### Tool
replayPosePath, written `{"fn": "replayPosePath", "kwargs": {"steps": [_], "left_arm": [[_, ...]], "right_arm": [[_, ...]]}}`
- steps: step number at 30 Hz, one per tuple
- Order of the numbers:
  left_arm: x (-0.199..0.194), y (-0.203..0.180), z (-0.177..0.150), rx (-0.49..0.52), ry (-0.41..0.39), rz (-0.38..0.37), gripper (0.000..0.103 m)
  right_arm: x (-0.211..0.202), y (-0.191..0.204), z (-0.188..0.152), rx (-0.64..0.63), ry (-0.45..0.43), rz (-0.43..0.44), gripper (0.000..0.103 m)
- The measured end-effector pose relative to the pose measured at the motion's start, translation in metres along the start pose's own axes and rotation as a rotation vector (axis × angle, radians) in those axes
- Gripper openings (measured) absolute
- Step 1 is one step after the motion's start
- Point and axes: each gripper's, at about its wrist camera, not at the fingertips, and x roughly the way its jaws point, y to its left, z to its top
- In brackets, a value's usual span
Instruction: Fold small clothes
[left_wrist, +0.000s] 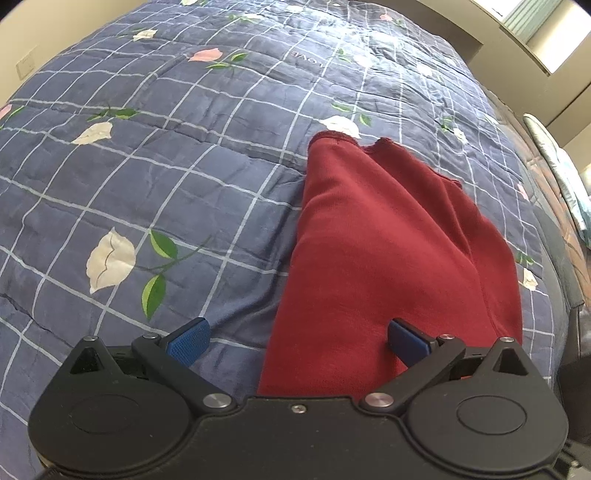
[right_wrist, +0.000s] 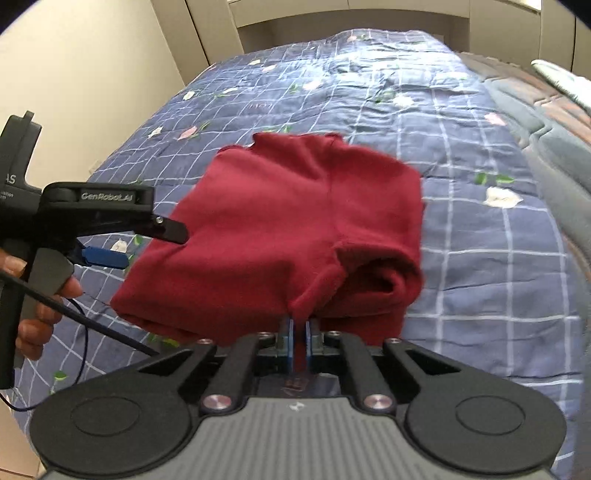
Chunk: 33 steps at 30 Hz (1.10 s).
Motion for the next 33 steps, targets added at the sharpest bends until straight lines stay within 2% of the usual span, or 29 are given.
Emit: {"fn": "replayPosePath", "kwargs": {"steps": [5, 8, 10, 12, 16, 18, 22, 27, 33], "left_arm": [[-0.003, -0.002, 0.001, 0.011, -0.005, -0.01, 0.102], [-0.004, -0.002, 0.0, 0.013, -0.004, -0.012, 0.102], [-0.005, -0.003, 0.0, 0.017, -0.005, -0.012, 0.102], [-0.006, -0.003, 0.0, 0.02, -0.007, -0.014, 0.102], [-0.007, -0.002, -0.001, 0.019, -0.008, -0.015, 0.102], [-0.007, -0.001, -0.002, 0.019, -0.008, -0.012, 0.102], [-0.007, 0.0, -0.001, 0.017, -0.008, -0.008, 0.102], [-0.009, 0.003, -0.001, 0.017, -0.01, -0.006, 0.102], [-0.012, 0.004, 0.001, 0.034, -0.018, -0.003, 0.102]], "right_arm": [[0.009, 0.0, -0.004, -0.001, 0.032, -0.002, 0.007], [0.009, -0.003, -0.007, 0.032, 0.043, -0.012, 0.013], [0.007, -0.008, -0.01, 0.059, 0.05, -0.017, 0.037], [0.005, -0.013, -0.012, 0.083, 0.056, -0.031, 0.05], [-0.001, -0.028, -0.015, 0.133, 0.066, -0.072, 0.086], [-0.003, -0.037, -0.016, 0.166, 0.067, -0.102, 0.097], [-0.007, -0.053, -0.015, 0.248, 0.042, -0.12, 0.103], [-0.012, -0.068, -0.013, 0.336, -0.005, -0.133, 0.103], [-0.014, -0.076, -0.003, 0.335, -0.064, -0.11, 0.103]]}}
